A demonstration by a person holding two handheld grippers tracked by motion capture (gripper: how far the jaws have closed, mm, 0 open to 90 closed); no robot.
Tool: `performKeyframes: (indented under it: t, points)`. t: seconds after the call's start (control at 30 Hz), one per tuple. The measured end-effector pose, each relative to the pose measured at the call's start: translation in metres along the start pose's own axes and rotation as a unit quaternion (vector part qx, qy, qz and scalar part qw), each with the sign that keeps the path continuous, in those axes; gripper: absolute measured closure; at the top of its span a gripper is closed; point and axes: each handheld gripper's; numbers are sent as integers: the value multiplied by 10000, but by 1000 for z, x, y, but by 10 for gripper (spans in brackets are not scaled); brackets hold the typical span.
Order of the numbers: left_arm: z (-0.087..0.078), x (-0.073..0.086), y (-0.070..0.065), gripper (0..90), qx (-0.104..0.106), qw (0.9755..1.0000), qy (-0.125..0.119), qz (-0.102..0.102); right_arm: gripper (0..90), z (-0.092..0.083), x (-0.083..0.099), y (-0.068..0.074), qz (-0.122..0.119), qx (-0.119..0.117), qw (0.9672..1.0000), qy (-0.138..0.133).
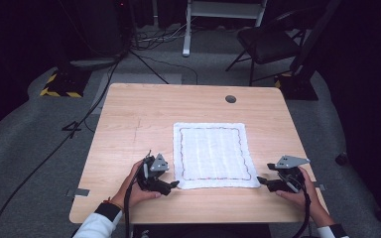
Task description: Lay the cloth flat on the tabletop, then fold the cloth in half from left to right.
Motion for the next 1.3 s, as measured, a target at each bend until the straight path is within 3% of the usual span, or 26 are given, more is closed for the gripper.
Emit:
performKeyframes:
  t: [0.27,0.43,0.53,0.73,0.8,0.9,0.93,0.97,1.03,1.1,1.17,1.27,1.3]
  points:
    - [-4,2,12,189,-122,9999,48,-48,335,4,1,1,-35,41,10000,-1]
    - [-4,1,18,190,-186,9998,69,-9,350,3,-3,1,-41,44,9999,-135]
    - [-4,-2,28,190,-219,9996,0,-185,353,7,-11,5,-114,-81,9996,-261]
    - [-3,-9,44,196,-351,9990,-58,-284,357,16,-23,13,-246,-216,9989,-336]
    - [-2,-14,54,197,-478,9979,-147,-406,360,23,-31,22,-367,-346,9982,-337]
    - [2,-19,63,200,-508,9972,-211,-504,361,29,-37,29,-447,-462,9974,-321]
    - [4,-21,66,207,-565,9969,-251,-491,363,36,-43,36,-467,-667,9962,-324]
    - [7,-23,69,219,-671,9964,-287,-430,366,40,-47,41,-507,-744,9954,-314]
    - [22,-32,81,213,-685,9955,-300,-574,367,49,-53,48,-530,-911,9939,-320]
    - [26,-35,84,213,-761,9952,-293,-545,367,55,-59,54,-585,-1004,9927,-335]
    - [41,-46,91,213,-823,9946,-305,-545,369,70,-71,71,-722,-1272,9886,-351]
    - [49,-53,96,213,-876,9940,-334,-561,373,77,-77,81,-854,-1322,9869,-343]
    - [57,-58,102,214,-959,9929,-364,-607,379,86,-84,94,-949,-1434,9845,-358]
Point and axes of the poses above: each handheld gripper's, and its own axes: z roughly forward along the jaws, x roughly out of its underside, y roughly to its left, and after that the axes turned 9 degrees about -y, right-handed
